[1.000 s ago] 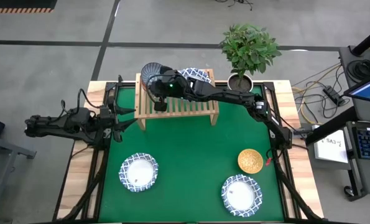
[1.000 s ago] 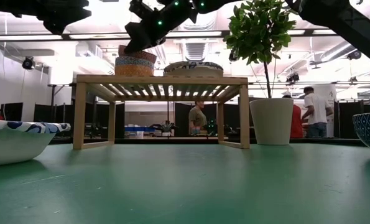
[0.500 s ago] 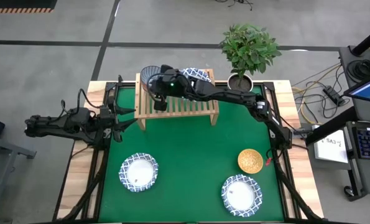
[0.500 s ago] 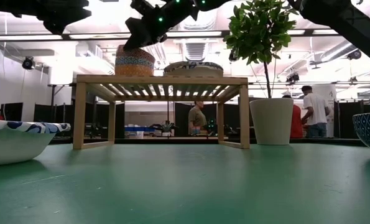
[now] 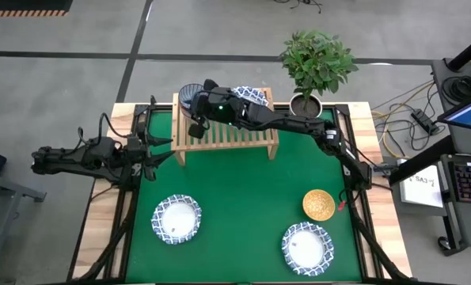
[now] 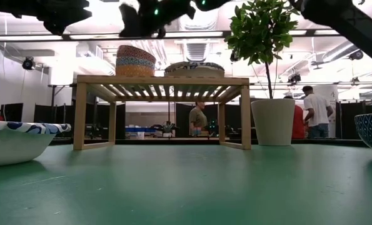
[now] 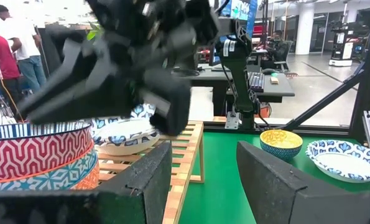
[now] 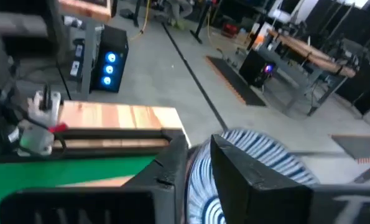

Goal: Place and stack bowls onto a shelf
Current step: Stack the dark blue bowl on top of the orange bowl on the shelf

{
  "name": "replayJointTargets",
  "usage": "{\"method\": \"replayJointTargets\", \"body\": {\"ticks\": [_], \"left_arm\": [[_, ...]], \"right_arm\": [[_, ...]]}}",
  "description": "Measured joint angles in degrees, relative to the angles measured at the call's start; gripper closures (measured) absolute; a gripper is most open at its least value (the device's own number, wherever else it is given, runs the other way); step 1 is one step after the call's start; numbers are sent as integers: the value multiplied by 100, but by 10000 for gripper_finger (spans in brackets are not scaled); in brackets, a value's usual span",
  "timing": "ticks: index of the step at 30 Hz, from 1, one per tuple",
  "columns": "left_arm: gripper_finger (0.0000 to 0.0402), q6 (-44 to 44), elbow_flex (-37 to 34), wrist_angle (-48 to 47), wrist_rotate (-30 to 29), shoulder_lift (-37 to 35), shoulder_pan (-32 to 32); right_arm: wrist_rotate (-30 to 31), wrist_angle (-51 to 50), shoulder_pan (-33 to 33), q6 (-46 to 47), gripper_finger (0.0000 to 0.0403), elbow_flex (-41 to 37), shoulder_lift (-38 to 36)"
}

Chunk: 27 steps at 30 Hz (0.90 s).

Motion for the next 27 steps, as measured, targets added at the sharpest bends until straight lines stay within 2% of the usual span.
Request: {"method": "replayJointTargets", "body": {"ticks": [9,27], "left_arm": [[238,0,0,-6,0,0,-1],[238,0,0,-7,0,0,-1]], "right_arm": [[-13,45,-3,17,374,-9,174],[10,-105,12,-45,375,34,127]]}}
